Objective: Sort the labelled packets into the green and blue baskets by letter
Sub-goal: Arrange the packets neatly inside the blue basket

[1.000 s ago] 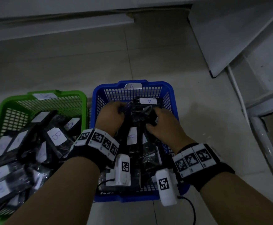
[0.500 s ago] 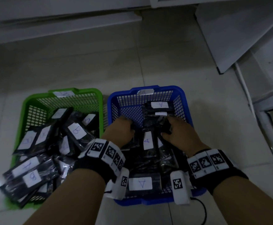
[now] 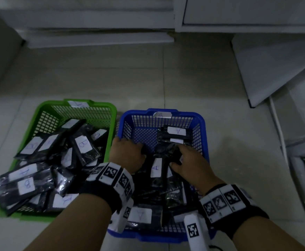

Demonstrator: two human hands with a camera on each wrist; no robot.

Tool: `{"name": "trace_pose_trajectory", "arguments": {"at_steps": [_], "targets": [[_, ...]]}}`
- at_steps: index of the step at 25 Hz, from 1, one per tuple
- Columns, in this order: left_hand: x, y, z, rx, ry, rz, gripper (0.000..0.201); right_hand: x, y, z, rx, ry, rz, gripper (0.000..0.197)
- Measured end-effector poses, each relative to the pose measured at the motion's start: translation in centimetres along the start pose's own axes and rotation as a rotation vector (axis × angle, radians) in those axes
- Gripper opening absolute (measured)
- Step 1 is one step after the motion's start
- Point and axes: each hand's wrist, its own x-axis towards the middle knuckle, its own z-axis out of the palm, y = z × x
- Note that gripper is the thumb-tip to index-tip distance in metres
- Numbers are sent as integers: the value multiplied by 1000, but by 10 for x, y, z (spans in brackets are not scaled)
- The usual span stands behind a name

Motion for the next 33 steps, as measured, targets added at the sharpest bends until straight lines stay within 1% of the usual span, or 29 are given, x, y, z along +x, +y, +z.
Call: {"name": "trace_pose_trajectory", "arguments": {"at_steps": [2, 4, 7, 9, 11, 15, 16, 18, 20, 22, 23, 24, 26, 28, 30, 32, 33], "targets": [[2, -4, 2, 1, 11, 4, 50, 6, -1, 4, 34, 7, -37, 50], [4, -9, 6, -17, 23, 34, 51, 13, -2, 8, 49, -25, -47, 57], [1, -16, 12, -44, 41, 58, 54, 15, -7, 8, -29, -95, 3, 60], [0, -17, 13, -50, 42, 55, 56, 13, -6, 8, -71, -87, 7, 60], [-6, -14, 17, -66, 33, 42, 56, 7, -6, 11, -109, -78, 1, 61], [-25, -7, 21, -133, -28, 33, 59, -9, -10, 18, -145, -121, 5, 65], [-30, -6, 24, -169, -23, 26, 61, -14, -11, 20, -149, -132, 5, 65], [-37, -6, 31, -293, 55, -5, 62, -23, -11, 24, -158, -147, 5, 64], [-36, -6, 33, -412, 214, -51, 58, -28, -11, 26, -162, -153, 8, 62], [-28, -5, 30, -439, 373, -78, 51, -29, -10, 26, -167, -146, 6, 60], [-23, -6, 28, -421, 405, -78, 48, -29, -10, 26, -165, -141, 6, 59], [-18, -5, 28, -392, 403, -70, 48, -30, -10, 26, -160, -140, 7, 59], [-8, -2, 30, -374, 354, -52, 48, -30, -9, 27, -153, -132, 3, 57], [1, 1, 33, -438, 295, -88, 52, -29, -7, 28, -150, -125, -9, 55], [4, 2, 34, -459, 210, -141, 61, -28, -6, 28, -141, -126, -11, 54], [3, 3, 34, -421, 110, -119, 74, -28, -7, 26, -146, -131, -11, 54], [1, 3, 35, -408, 87, -101, 79, -28, -7, 26, -147, -133, -8, 55]]}}
